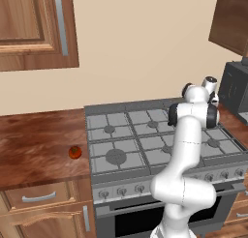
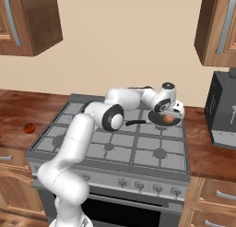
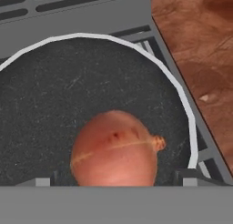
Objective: Place the pan on the rear right burner on the stove. Then place the tomato and the onion in the pan and turn on the rear right burner.
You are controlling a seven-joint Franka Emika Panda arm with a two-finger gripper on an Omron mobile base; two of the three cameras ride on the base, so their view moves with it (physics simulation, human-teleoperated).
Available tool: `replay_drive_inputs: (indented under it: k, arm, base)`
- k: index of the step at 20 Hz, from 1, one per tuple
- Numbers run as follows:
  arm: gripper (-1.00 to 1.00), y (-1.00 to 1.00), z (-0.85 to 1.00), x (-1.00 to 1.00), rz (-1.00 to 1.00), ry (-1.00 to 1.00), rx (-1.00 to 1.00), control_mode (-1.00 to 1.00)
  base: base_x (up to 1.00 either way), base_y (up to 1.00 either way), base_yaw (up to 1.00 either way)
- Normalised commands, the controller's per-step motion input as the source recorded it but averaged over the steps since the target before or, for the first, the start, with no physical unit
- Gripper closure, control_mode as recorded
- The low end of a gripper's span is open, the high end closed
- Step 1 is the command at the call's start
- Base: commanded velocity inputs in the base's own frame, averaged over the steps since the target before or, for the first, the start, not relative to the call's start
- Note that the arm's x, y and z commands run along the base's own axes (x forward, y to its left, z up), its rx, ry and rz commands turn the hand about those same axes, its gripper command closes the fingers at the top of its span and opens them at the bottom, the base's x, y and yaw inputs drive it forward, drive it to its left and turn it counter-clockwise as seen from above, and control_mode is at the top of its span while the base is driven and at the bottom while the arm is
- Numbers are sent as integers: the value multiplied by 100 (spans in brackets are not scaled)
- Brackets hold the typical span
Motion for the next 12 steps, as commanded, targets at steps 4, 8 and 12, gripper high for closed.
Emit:
replay_drive_inputs:
  k: [4, 8, 12]
  arm:
    - [-100, 0, 18, 0, 0, 0, 0, -100]
    - [-100, 6, 50, -4, 0, -2, 0, -100]
    - [-100, 28, 47, -12, 0, -2, -1, -100]
  base:
    - [0, 0, 0]
    - [0, 0, 0]
    - [0, 0, 0]
